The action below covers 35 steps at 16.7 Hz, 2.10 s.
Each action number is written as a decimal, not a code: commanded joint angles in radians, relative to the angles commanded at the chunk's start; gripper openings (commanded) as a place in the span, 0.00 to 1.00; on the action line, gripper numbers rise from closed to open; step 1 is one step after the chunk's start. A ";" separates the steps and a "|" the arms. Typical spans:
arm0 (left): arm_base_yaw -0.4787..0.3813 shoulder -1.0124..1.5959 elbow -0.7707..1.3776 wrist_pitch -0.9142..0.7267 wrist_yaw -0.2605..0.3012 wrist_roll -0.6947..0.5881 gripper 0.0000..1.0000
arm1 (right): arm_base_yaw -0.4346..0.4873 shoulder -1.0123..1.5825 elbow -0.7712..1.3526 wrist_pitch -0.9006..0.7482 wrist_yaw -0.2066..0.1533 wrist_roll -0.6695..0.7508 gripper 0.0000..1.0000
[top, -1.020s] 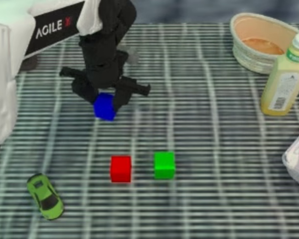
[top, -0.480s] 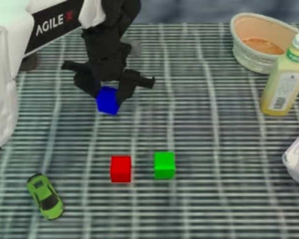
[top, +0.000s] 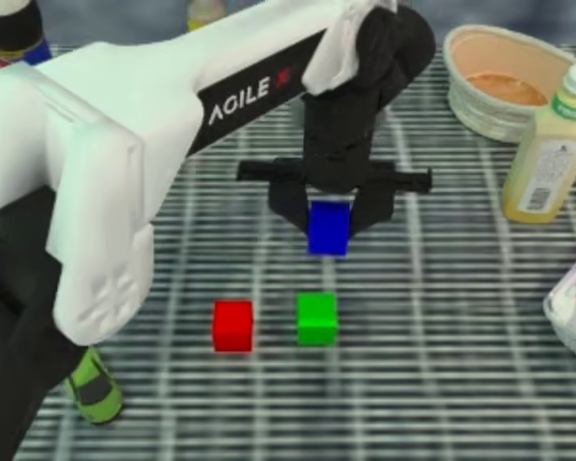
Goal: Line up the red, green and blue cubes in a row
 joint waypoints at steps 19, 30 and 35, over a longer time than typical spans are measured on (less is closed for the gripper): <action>-0.175 0.053 -0.076 0.149 -0.010 -0.291 0.00 | 0.000 0.000 0.000 0.000 0.000 0.000 1.00; -0.176 0.056 -0.120 0.194 -0.011 -0.293 0.38 | 0.000 0.000 0.000 0.000 0.000 0.000 1.00; -0.176 0.056 -0.120 0.194 -0.011 -0.293 0.75 | 0.000 0.000 0.000 0.000 0.000 0.000 1.00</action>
